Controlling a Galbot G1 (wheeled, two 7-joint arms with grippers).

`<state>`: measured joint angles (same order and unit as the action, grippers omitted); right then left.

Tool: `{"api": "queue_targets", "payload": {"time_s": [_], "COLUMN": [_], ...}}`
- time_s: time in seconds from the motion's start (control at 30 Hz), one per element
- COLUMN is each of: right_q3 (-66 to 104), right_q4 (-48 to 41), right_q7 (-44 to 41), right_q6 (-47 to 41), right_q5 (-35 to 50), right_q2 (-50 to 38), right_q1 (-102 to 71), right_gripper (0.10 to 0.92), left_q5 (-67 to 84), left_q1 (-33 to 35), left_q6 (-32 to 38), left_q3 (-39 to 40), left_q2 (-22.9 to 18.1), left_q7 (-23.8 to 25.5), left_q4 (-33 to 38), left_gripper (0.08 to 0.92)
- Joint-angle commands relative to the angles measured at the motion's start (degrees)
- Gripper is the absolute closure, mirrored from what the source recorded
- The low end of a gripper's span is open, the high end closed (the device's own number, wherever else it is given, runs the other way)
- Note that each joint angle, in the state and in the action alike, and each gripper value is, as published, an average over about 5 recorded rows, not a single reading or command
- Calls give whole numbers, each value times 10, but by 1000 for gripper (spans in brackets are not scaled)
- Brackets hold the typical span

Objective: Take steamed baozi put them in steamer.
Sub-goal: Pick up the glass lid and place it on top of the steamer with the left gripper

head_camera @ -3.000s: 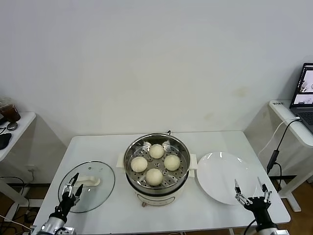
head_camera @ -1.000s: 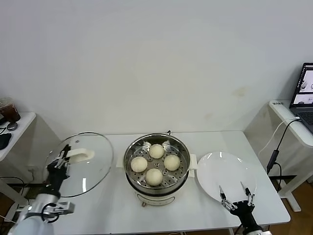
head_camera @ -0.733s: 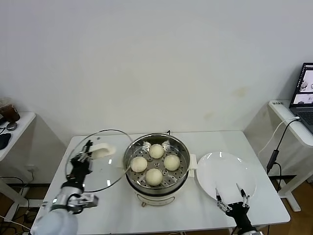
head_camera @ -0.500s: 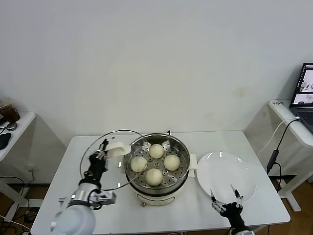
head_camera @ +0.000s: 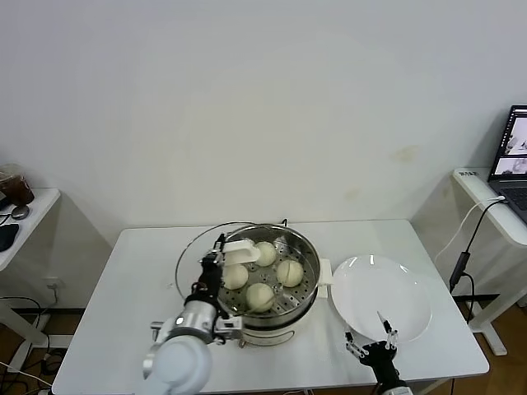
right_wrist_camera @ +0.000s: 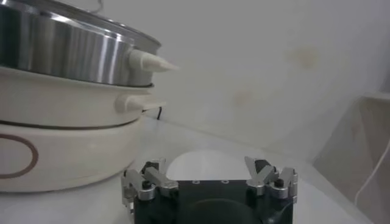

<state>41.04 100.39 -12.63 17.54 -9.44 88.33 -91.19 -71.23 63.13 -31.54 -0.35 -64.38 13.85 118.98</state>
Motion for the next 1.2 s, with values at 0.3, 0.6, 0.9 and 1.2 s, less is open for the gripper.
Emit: {"api": "queue_targets", "payload": {"time_s": [0.3, 0.6, 0.9, 1.2], "right_q3": [-3, -2, -3, -5], "right_q4": [-4, -5, -6, -9], "right_q7": [2, 1, 1, 0], "right_q6": [4, 5, 5, 6], "right_q5": [-18, -21, -25, -29], "right_q2": [7, 5, 4, 4], "right_q1": [-1, -3, -5, -5], "right_gripper": [203, 203, 203, 203], "left_q5": [-46, -34, -26, -14], "left_q1": [-70, -87, -91, -88], "left_q6": [9, 19, 21, 17], "left_q3": [89, 97, 97, 101], "left_q2": [-31, -27, -25, -27], "left_q7": [-10, -19, -24, -23], "left_q4": [-69, -87, -98, -97], "left_gripper": [833, 833, 833, 833]}}
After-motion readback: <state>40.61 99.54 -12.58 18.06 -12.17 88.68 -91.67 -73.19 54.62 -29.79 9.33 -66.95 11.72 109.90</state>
